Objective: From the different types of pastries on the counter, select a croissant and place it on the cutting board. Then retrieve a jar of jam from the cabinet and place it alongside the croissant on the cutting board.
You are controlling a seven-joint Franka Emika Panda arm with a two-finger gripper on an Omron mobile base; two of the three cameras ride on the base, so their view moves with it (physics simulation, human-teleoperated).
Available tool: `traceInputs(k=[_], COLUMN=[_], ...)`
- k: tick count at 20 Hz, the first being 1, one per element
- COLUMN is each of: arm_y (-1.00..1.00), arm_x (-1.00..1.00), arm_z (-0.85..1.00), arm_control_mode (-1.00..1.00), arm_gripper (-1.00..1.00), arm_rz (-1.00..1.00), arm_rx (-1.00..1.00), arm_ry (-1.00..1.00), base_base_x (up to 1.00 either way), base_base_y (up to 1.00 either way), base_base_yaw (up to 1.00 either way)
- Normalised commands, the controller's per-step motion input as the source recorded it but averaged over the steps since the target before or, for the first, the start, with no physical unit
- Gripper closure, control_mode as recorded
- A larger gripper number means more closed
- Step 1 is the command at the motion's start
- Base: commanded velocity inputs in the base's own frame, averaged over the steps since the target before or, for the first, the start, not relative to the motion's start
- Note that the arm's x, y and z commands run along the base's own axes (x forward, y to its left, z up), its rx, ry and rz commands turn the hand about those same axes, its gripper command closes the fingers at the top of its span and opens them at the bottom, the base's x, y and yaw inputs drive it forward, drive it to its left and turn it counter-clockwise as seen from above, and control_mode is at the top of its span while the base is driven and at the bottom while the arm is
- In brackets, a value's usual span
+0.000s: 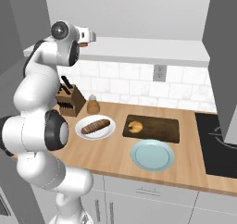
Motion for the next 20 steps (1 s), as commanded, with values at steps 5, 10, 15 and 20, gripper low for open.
traceInputs(k=[5,10,15,20], arm_y=[0.0,0.0,0.0,0.0], arm_x=[0.22,0.24,0.15,0.15], arm_z=[-0.02,-0.06,-0.1,-0.08], arm_control_mode=[-1.0,-1.0,-1.0,-1.0], arm_gripper=[-1.0,-1.0,-1.0,-1.0], arm_rz=[0.0,0.0,0.0,0.0], arm_rx=[0.0,0.0,0.0,0.0], arm_ry=[0.0,0.0,0.0,0.0], base_base_x=[0.0,0.0,0.0,0.0], base_base_y=[0.0,0.0,0.0,0.0], base_base_yaw=[0.0,0.0,0.0,0.0])
